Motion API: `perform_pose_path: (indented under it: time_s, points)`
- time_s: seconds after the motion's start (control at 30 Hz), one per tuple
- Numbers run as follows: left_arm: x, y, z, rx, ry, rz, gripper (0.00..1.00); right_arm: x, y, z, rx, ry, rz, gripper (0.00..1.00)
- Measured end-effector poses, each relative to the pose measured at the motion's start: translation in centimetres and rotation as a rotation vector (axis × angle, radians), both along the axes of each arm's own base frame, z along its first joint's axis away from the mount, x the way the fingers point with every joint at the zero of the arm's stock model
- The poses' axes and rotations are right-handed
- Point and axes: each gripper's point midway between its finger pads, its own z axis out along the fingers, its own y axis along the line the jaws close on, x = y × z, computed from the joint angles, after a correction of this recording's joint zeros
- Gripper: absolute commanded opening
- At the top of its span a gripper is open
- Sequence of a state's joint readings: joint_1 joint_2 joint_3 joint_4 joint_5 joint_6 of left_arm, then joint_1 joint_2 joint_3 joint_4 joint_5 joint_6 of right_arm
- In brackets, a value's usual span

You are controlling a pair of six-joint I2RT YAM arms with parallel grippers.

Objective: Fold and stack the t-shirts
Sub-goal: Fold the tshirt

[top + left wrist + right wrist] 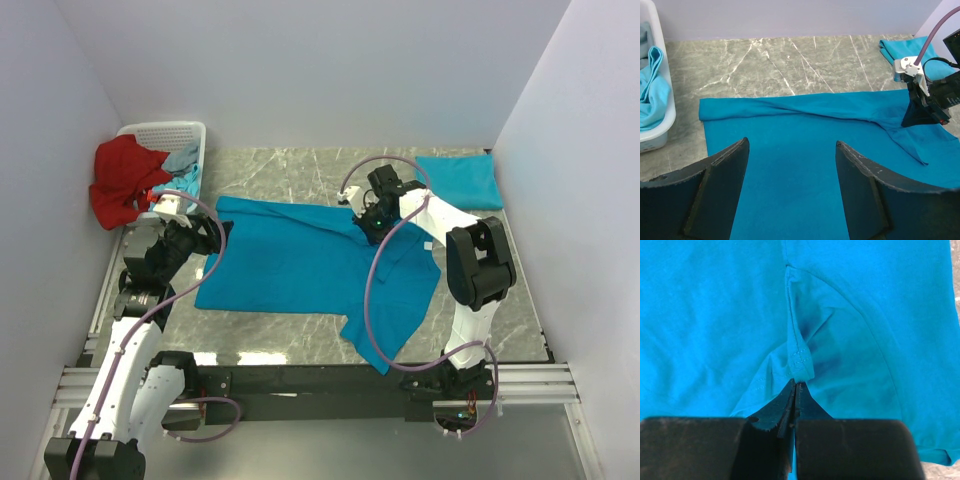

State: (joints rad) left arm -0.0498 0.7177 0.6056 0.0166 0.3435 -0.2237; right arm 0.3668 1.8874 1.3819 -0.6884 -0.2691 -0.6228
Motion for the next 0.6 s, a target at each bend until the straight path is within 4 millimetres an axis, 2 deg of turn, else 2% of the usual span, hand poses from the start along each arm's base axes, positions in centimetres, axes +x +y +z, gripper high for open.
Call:
perform_pose_path:
  time_s: [0.3, 0.6]
  points:
    - [0.00, 0.00, 0.00, 0.000, 0.000, 0.000, 0.75, 0.34, -0.85, -0.04, -0.011, -0.002, -0.026, 0.00]
    - [0.00, 0.00, -0.02, 0.000, 0.001, 0.000, 0.75, 0.24, -0.63, 0.00, 0.008, 0.005, -0.022, 0.00]
